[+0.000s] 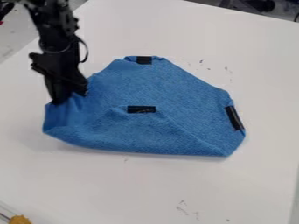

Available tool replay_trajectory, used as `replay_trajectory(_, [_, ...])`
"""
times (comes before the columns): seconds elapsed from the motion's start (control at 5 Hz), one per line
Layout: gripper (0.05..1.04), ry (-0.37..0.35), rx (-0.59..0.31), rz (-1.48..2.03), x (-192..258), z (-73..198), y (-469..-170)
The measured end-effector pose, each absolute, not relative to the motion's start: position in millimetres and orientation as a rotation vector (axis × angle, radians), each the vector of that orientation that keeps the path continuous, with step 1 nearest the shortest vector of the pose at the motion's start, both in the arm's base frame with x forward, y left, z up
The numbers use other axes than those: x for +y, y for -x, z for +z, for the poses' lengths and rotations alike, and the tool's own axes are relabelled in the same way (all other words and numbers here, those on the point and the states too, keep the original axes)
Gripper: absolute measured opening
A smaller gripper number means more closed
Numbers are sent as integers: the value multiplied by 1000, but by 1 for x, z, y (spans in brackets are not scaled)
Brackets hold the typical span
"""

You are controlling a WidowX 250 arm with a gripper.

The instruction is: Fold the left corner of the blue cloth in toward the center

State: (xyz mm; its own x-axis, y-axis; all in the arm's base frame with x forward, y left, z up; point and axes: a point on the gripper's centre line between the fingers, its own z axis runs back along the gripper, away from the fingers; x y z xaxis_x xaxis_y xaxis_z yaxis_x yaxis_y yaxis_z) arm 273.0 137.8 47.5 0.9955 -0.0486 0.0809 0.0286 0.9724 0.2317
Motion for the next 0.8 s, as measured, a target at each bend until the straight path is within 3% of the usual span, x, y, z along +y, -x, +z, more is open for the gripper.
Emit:
replay_trajectory(0.6, [106, -101, -17, -126, 78, 22, -333])
replay_trajectory(0.8, [282, -93, -5, -131, 70, 22, -336])
